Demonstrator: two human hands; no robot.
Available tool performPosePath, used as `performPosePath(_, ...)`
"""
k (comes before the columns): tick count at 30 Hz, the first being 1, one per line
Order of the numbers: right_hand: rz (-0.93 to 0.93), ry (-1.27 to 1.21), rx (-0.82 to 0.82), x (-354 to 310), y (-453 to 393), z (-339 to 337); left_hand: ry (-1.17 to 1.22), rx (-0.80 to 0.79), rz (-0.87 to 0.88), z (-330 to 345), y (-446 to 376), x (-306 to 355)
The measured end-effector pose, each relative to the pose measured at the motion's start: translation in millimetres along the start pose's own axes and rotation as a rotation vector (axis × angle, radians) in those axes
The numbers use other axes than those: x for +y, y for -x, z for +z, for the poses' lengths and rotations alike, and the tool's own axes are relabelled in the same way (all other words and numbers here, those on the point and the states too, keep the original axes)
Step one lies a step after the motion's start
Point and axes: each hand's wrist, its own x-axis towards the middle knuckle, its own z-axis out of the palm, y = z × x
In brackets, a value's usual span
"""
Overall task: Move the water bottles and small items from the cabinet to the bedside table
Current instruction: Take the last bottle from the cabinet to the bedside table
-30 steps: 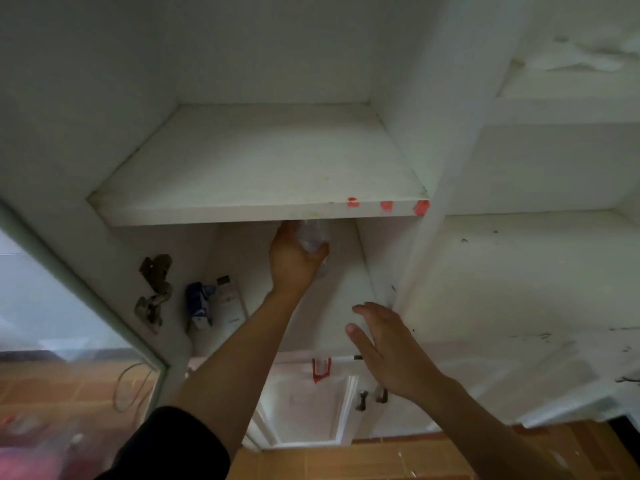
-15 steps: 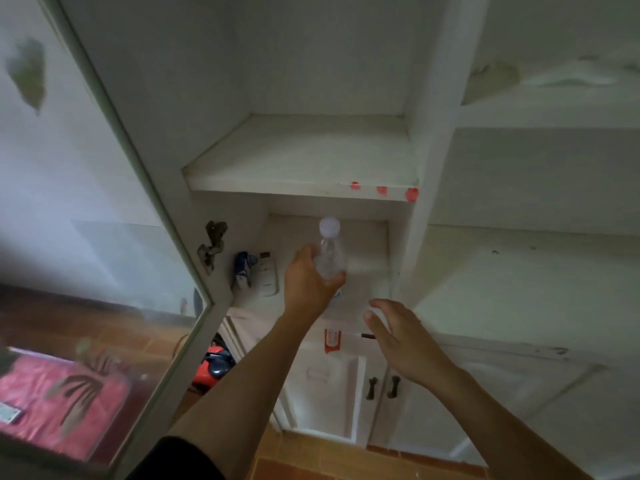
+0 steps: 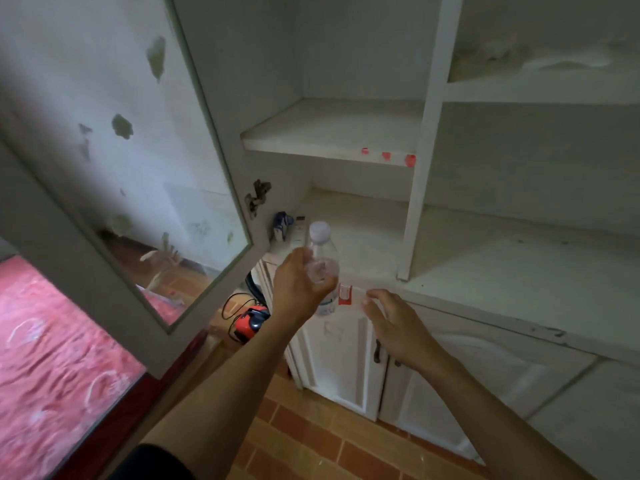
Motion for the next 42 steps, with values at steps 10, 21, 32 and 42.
performPosePath(10, 0.064, -0.318, -0.173, -60.2, 37.2, 67.1, 0.006, 0.073, -0.034, -99.7, 94.7, -26.6)
performPosePath(21, 0.124, -0.421, -0.47, -131.2, 136.4, 174.5, -0.067, 0.298, -0.094, -216.9, 225.4, -76.1)
performPosePath(32, 0.141, -0.4, -0.821, -193.7, 201.6, 292.5, -0.104, 0.591, -0.331, -322.7, 348.1, -124.9)
performPosePath(42, 0.062, -0.339, -1.288, -293.8, 241.6, 428.7, -0.332, 0.822, -0.602, -437.2, 429.8, -157.5)
